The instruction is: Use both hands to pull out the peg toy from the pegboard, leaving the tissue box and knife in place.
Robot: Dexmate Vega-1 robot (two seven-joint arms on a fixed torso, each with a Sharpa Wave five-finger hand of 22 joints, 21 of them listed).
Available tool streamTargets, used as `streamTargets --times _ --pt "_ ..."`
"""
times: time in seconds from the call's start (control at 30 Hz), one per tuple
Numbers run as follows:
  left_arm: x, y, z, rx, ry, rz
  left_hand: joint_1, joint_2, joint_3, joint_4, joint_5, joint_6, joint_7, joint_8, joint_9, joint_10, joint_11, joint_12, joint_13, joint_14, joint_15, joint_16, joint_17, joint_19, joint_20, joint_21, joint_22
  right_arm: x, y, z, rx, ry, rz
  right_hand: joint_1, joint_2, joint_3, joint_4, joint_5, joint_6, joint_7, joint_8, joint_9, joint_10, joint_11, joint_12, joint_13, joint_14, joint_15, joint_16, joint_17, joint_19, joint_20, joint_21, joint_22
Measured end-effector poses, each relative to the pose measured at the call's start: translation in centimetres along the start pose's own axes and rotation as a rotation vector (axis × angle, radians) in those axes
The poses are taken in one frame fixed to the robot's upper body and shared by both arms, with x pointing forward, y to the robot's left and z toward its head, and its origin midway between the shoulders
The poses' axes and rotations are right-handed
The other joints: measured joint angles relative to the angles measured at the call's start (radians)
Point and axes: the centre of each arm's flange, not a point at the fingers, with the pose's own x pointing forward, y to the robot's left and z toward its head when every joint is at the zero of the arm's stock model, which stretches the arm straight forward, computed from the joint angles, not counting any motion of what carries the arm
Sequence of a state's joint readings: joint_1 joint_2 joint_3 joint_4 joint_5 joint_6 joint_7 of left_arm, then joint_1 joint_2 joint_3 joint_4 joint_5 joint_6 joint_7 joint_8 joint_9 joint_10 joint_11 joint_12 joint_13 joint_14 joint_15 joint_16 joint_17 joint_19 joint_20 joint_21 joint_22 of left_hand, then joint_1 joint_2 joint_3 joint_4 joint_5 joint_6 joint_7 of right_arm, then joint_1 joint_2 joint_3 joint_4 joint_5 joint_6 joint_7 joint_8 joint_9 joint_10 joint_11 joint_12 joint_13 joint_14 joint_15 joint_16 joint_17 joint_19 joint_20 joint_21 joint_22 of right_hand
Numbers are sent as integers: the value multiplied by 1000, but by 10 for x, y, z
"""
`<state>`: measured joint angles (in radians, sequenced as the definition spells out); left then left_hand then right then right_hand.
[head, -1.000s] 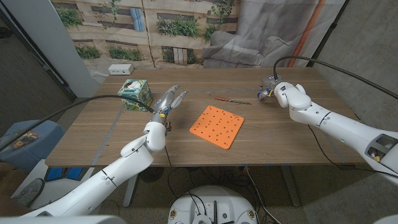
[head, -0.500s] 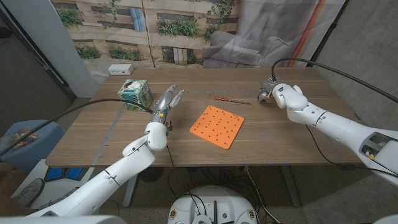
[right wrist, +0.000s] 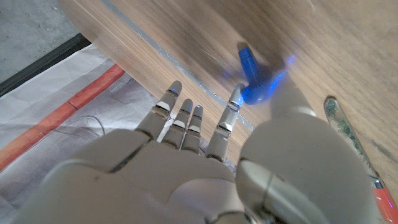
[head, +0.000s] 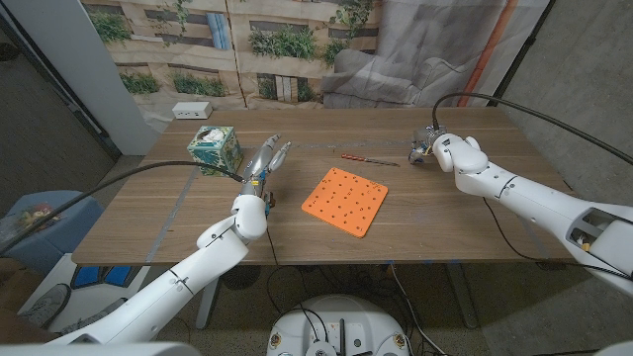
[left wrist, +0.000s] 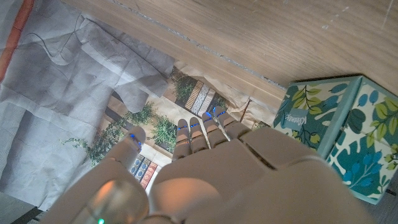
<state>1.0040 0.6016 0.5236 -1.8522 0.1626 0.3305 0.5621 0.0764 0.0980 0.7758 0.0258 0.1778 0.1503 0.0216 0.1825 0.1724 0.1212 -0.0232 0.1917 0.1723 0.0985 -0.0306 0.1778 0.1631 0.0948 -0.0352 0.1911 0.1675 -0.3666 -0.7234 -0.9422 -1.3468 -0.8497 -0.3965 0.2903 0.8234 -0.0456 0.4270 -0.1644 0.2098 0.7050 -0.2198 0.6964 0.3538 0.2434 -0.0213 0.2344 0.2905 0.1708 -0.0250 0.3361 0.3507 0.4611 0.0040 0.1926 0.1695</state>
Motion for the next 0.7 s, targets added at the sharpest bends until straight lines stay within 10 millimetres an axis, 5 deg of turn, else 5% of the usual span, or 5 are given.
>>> streamTargets --times 0.23,0.7 --pt "1 -1 -1 -6 4 0 0 0 0 -8 0 0 0 0 0 0 0 0 0 0 0 0 0 2 2 0 0 2 0 0 6 -3 20 8 9 -9 4 -2 -99 -1 -42 -9 -48 17 -14 5 -36 26 -21 4 -29 21 -6 0" --pt "4 -1 -3 -8 9 -3 0 0 0 -8 0 4 4 0 0 0 0 0 0 11 0 0 0 1 1 0 0 0 -4 2 18 -17 73 -52 -33 -22 17 -12 -329 3 -136 -33 -165 57 -35 19 -110 86 -64 9 -102 66 -6 0"
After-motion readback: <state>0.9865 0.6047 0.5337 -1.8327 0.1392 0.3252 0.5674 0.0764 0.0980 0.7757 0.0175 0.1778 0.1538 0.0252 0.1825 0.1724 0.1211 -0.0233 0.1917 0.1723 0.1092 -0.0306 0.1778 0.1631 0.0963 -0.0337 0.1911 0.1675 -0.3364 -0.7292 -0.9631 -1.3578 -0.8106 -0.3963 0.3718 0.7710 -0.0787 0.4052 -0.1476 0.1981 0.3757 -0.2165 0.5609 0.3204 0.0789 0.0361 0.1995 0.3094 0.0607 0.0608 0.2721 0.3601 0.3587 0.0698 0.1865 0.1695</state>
